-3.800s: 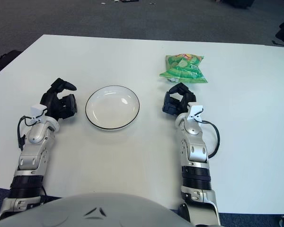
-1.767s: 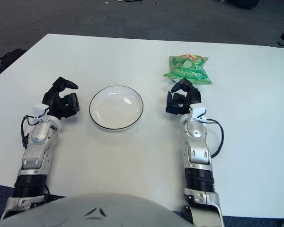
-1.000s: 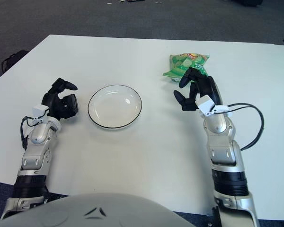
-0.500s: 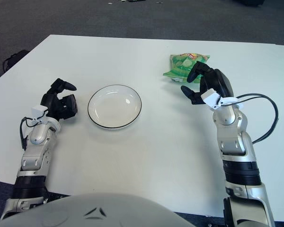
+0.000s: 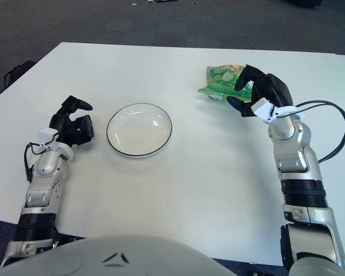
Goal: Put the snack into the plate.
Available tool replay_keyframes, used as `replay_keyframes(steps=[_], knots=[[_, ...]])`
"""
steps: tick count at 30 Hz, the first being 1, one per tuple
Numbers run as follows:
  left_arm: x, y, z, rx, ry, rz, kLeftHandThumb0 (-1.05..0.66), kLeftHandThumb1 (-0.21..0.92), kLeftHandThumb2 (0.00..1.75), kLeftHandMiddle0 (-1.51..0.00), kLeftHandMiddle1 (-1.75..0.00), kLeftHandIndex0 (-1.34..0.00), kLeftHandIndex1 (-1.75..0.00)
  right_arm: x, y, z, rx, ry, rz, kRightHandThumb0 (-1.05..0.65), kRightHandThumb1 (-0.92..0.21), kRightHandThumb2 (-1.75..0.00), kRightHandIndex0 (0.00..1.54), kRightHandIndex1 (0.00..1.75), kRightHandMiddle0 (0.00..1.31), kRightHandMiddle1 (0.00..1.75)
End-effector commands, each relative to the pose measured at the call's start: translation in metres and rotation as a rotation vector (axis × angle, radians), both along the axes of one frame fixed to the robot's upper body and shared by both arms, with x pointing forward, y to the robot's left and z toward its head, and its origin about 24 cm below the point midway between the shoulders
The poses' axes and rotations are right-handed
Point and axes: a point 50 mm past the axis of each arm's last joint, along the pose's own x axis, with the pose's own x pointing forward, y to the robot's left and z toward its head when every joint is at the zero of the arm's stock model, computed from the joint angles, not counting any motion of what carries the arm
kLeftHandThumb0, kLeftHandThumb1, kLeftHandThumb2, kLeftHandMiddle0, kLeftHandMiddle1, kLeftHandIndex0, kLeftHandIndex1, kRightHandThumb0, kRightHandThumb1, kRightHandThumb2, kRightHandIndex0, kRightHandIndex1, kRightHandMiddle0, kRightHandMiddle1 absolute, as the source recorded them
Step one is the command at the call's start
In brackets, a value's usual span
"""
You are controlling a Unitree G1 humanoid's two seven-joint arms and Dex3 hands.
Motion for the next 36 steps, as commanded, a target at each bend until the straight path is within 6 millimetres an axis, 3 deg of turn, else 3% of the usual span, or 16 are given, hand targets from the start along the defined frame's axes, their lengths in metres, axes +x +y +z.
replay_keyframes(steps=[1, 3, 6, 10, 13, 17, 21, 27, 30, 32, 34, 36], knots=[[-0.015, -0.001, -0.033, -0.043, 0.128, 0.027, -0.43, 0.47, 1.13, -1.17, -1.75, -0.49, -1.75, 0.007, -0.001, 0.006, -0.065, -0.03, 0.001, -0.4, -0.59, -0.97, 0.79, 1.75, 0.4, 1.75], [-0.015, 0.0, -0.033, -0.043, 0.128, 0.027, -0.43, 0.46, 1.13, -1.17, -1.75, -0.49, -1.75, 0.011, -0.002, 0.008, -0.102, -0.046, -0.006, -0.21, -0.5, -1.08, 0.7, 1.7, 0.36, 1.75], [-0.015, 0.0, -0.033, -0.043, 0.129, 0.03, -0.43, 0.46, 1.13, -1.16, -1.75, -0.5, -1.75, 0.016, -0.002, 0.01, -0.148, -0.08, -0.014, -0.07, -0.45, -1.13, 0.65, 1.62, 0.32, 1.75], [-0.015, 0.0, -0.033, -0.045, 0.132, 0.036, -0.43, 0.46, 1.14, -1.16, -1.75, -0.5, -1.75, 0.027, 0.0, 0.017, -0.181, -0.133, -0.03, -0.03, -0.42, -1.17, 0.64, 1.61, 0.31, 1.75], [-0.015, 0.0, -0.033, -0.045, 0.133, 0.039, -0.44, 0.45, 1.15, -1.17, -1.75, -0.51, -1.75, 0.034, 0.002, 0.021, -0.189, -0.156, -0.037, -0.01, -0.4, -1.21, 0.52, 1.69, 0.38, 1.75], [-0.015, 0.0, -0.034, -0.044, 0.134, 0.044, -0.44, 0.45, 1.15, -1.17, -1.75, -0.51, -1.75, 0.039, 0.004, 0.025, -0.199, -0.185, -0.04, -0.01, -0.47, -1.1, 0.56, 1.61, 0.29, 1.75], [-0.016, 0.0, -0.034, -0.044, 0.136, 0.05, -0.44, 0.44, 1.15, -1.18, -1.75, -0.51, -1.75, 0.043, 0.006, 0.03, -0.213, -0.213, -0.03, -0.01, -0.57, -0.97, 0.5, 1.59, 0.23, 1.75], [-0.015, 0.0, -0.033, -0.048, 0.129, 0.052, -0.44, 0.44, 1.16, -1.2, -1.75, -0.51, -1.75, 0.049, 0.011, 0.035, -0.211, -0.219, -0.018, -0.01, -0.67, -0.81, 0.46, 1.52, 0.2, 1.75], [-0.015, 0.001, -0.033, -0.046, 0.125, 0.052, -0.44, 0.43, 1.17, -1.21, -1.75, -0.52, -1.75, 0.055, 0.013, 0.035, -0.216, -0.211, -0.013, -0.26, -0.72, -0.75, 0.37, 1.47, 0.3, 1.71], [-0.015, 0.0, -0.033, -0.044, 0.124, 0.051, -0.44, 0.43, 1.17, -1.21, -1.75, -0.52, -1.75, 0.058, 0.014, 0.033, -0.228, -0.202, -0.008, -0.32, -0.74, -0.72, 0.35, 1.43, 0.32, 1.7], [-0.015, 0.0, -0.033, -0.042, 0.123, 0.051, -0.44, 0.43, 1.17, -1.21, -1.75, -0.52, -1.75, 0.061, 0.013, 0.032, -0.245, -0.19, 0.0, -0.58, -0.75, -0.63, 0.32, 1.4, 0.18, 1.64], [-0.015, 0.0, -0.033, -0.041, 0.123, 0.052, -0.44, 0.43, 1.18, -1.21, -1.75, -0.52, -1.75, 0.064, 0.013, 0.031, -0.255, -0.183, 0.007, -0.69, -0.79, -0.56, 0.31, 1.38, 0.12, 1.6]])
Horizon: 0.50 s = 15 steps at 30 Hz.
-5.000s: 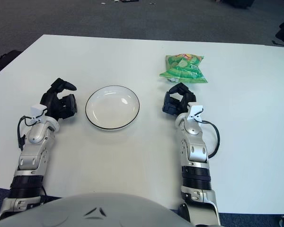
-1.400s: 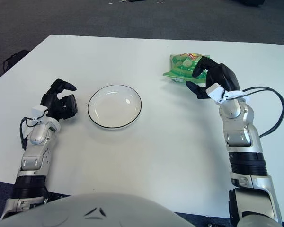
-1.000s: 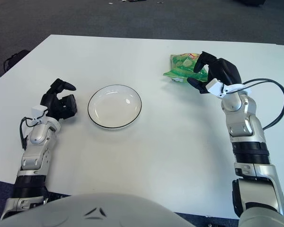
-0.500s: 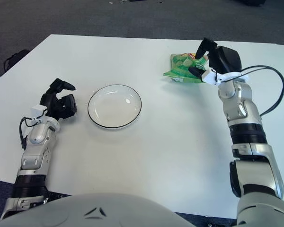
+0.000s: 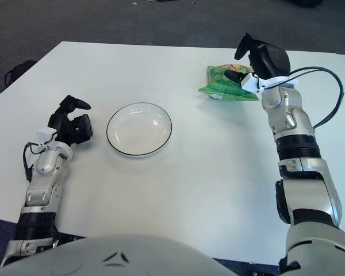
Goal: Put the snack into the plate.
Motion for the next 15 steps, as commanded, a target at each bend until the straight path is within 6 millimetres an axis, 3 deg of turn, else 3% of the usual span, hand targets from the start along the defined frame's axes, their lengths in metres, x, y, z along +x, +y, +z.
replay_keyframes(steps=[1, 6, 15], knots=[[-0.016, -0.002, -0.033, -0.038, 0.123, 0.029, -0.44, 0.43, 1.18, -1.21, -1.75, -0.52, -1.75, 0.006, 0.001, 0.004, -0.04, -0.004, 0.016, -0.73, -0.81, -0.53, 0.3, 1.37, 0.1, 1.58], [-0.016, -0.002, -0.032, -0.036, 0.114, 0.033, -0.45, 0.41, 1.19, -1.24, -1.75, -0.53, -1.75, 0.013, 0.0, -0.003, -0.068, 0.04, 0.027, -0.83, -0.9, -0.44, 0.28, 1.35, 0.07, 1.54], [-0.017, -0.001, -0.031, -0.03, 0.097, 0.029, -0.46, 0.38, 1.23, -1.26, -1.75, -0.56, -1.75, 0.018, -0.001, -0.014, -0.077, 0.11, 0.067, -0.93, -0.92, -0.54, 0.22, 1.23, 0.03, 1.43]])
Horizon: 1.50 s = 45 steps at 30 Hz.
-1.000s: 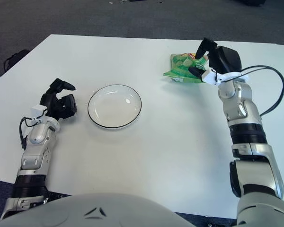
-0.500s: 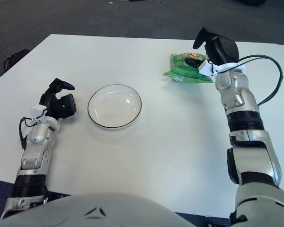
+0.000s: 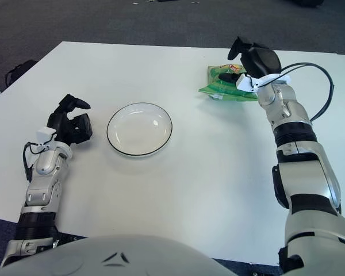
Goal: Put the snack into the plate.
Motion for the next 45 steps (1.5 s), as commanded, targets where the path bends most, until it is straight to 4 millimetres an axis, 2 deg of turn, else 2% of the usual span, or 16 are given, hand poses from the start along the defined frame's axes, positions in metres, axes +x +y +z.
replay_keyframes(steps=[1, 7, 9, 13, 18, 22, 27, 31, 45], knots=[[-0.017, -0.001, -0.034, -0.033, 0.13, 0.026, -0.46, 0.38, 1.23, -1.26, -1.75, -0.56, -1.75, 0.003, 0.0, 0.004, -0.014, 0.01, 0.019, -0.93, -0.92, -0.55, 0.21, 1.18, 0.02, 1.4], [-0.017, 0.0, -0.034, -0.029, 0.125, 0.028, -0.46, 0.39, 1.23, -1.26, -1.75, -0.56, -1.75, 0.004, 0.001, -0.003, -0.012, 0.084, 0.046, -0.96, -0.92, -0.6, 0.15, 0.91, 0.0, 1.26], [-0.017, 0.0, -0.033, -0.028, 0.123, 0.029, -0.46, 0.38, 1.23, -1.26, -1.75, -0.56, -1.75, 0.005, 0.001, -0.006, -0.004, 0.116, 0.058, -0.97, -0.92, -0.62, 0.12, 0.71, 0.0, 1.12], [-0.018, 0.0, -0.033, -0.025, 0.12, 0.032, -0.46, 0.38, 1.24, -1.26, -1.75, -0.56, -1.75, 0.005, 0.0, -0.011, 0.031, 0.189, 0.069, -0.98, -0.92, -0.65, 0.09, 0.47, 0.0, 0.9], [-0.018, 0.0, -0.032, -0.009, 0.119, 0.039, -0.46, 0.38, 1.24, -1.27, -1.75, -0.56, -1.75, 0.006, -0.003, -0.018, 0.117, 0.319, 0.077, -0.99, -0.92, -0.67, 0.07, 0.29, 0.0, 0.64], [-0.018, 0.0, -0.031, 0.008, 0.116, 0.047, -0.46, 0.38, 1.24, -1.27, -1.75, -0.56, -1.75, 0.004, -0.005, -0.025, 0.168, 0.422, 0.089, -0.98, -0.92, -0.69, 0.07, 0.19, 0.0, 0.43], [-0.018, 0.001, -0.03, 0.011, 0.113, 0.054, -0.46, 0.37, 1.25, -1.27, -1.75, -0.57, -1.75, 0.001, -0.005, -0.043, 0.194, 0.55, 0.101, -0.98, -0.92, -0.75, 0.03, 0.12, 0.0, 0.21], [-0.019, 0.001, -0.029, 0.0, 0.114, 0.062, -0.46, 0.38, 1.23, -1.27, -1.75, -0.56, -1.75, 0.0, -0.006, -0.046, 0.195, 0.625, 0.105, -0.98, -0.92, -0.81, 0.01, 0.09, 0.0, 0.11], [-0.019, 0.003, -0.028, -0.015, 0.126, 0.102, -0.44, 0.44, 1.16, -1.27, -1.75, -0.52, -1.75, -0.005, -0.011, -0.065, 0.221, 0.766, 0.069, -0.97, -0.92, -0.88, 0.0, 0.05, 0.0, 0.08]])
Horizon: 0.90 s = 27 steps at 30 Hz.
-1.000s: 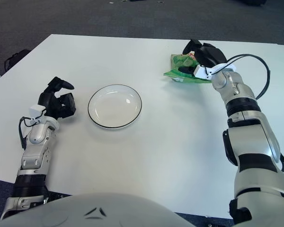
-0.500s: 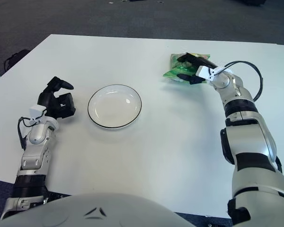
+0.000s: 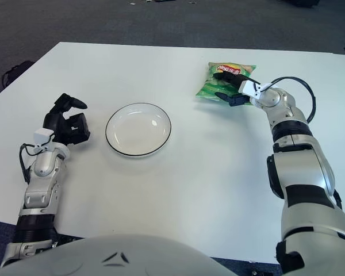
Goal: Put the snack into the plate.
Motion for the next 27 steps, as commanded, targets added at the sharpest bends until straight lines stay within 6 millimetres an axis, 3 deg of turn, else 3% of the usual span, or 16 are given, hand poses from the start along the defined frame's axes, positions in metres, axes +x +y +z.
replay_keyframes(steps=[1, 17, 27], knots=[[-0.015, -0.002, -0.031, -0.058, 0.131, 0.048, -0.44, 0.44, 1.16, -1.27, -1.75, -0.52, -1.75, -0.006, -0.001, -0.025, -0.005, 0.127, -0.027, -0.96, -0.92, -0.88, 0.0, 0.05, 0.0, 0.08], [-0.014, -0.002, -0.031, -0.073, 0.122, 0.07, -0.45, 0.4, 1.21, -1.23, -1.75, -0.55, -1.75, -0.012, -0.007, -0.044, -0.082, 0.129, -0.08, -0.91, -0.92, -0.85, 0.01, 0.03, 0.0, 0.42], [-0.014, 0.0, -0.03, -0.076, 0.114, 0.067, -0.45, 0.41, 1.2, -1.22, -1.75, -0.54, -1.75, -0.011, -0.01, -0.036, -0.124, 0.114, -0.059, -0.91, -0.92, -0.79, 0.02, 0.02, 0.0, 0.63]])
